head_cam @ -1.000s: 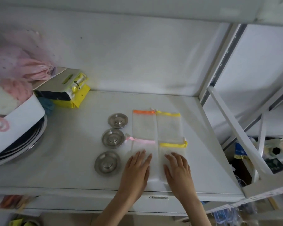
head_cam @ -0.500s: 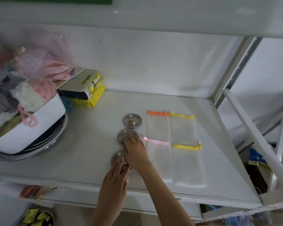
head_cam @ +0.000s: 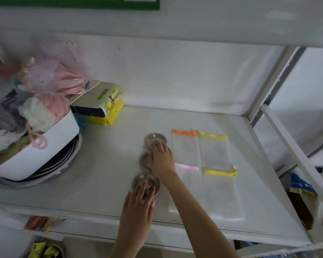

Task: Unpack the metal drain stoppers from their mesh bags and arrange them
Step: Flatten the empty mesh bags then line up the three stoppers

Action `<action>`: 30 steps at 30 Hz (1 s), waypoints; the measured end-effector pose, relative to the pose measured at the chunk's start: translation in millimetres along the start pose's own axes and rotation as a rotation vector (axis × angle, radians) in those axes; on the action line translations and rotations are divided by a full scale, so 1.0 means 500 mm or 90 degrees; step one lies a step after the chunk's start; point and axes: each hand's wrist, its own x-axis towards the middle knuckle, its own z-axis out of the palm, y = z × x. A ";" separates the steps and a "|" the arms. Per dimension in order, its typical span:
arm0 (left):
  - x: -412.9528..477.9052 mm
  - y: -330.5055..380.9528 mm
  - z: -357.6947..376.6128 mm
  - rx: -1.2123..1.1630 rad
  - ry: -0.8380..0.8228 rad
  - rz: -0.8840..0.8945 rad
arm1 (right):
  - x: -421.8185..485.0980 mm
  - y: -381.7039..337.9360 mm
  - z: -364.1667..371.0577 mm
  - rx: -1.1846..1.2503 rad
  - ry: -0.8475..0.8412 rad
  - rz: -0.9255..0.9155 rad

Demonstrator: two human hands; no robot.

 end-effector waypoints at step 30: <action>-0.017 0.006 0.024 -0.038 0.118 0.062 | -0.145 0.007 -0.010 -0.133 0.011 -0.058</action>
